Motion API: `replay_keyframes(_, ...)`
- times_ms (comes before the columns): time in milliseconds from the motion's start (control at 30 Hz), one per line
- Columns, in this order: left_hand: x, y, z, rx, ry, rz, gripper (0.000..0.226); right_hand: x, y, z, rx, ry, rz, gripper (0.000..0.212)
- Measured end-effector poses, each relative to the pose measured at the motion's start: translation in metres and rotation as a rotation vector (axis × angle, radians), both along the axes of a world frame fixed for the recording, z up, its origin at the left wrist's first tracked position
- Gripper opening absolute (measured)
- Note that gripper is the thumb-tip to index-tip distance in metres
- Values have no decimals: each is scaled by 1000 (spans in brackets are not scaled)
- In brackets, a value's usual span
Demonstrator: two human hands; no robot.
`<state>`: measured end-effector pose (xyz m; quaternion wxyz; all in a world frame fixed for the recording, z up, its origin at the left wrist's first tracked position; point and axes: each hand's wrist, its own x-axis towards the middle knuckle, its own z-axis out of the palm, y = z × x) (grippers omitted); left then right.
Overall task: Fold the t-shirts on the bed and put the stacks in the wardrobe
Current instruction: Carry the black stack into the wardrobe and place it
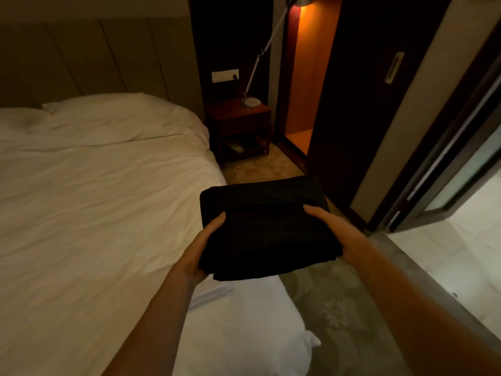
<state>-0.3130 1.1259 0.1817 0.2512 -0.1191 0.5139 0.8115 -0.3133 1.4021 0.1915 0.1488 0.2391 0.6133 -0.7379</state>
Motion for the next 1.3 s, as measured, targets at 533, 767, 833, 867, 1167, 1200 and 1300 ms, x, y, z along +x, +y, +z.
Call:
replay_keyframes(533, -77, 183, 4, -150, 3, -87, 88, -40, 188, -18, -114, -16, -139, 73)
replay_keyframes(767, -171, 228, -15, -48, 16, -65, 99, -137, 236, -38, -138, -10, -74, 70)
replay_keyframes(833, -205, 240, -20, -46, 2, -58, 82, -175, 251, -42, -129, -30, -47, 69)
replay_keyframes(867, -223, 245, -22, -41, 2, -66, 75, -196, 259, -44, -139, -38, -32, 67)
replay_keyframes(1167, -347, 292, -1, 31, -20, -54, 50, -337, 303, -19, -156, -21, 39, 40)
replay_keyframes(1200, -360, 294, -1, 43, -28, -54, 35, -350, 306, -16, -152, -13, 37, 38)
replay_keyframes(1300, -401, 300, -12, 72, -6, -95, 43, -387, 322, -23, -116, 15, 43, 41)
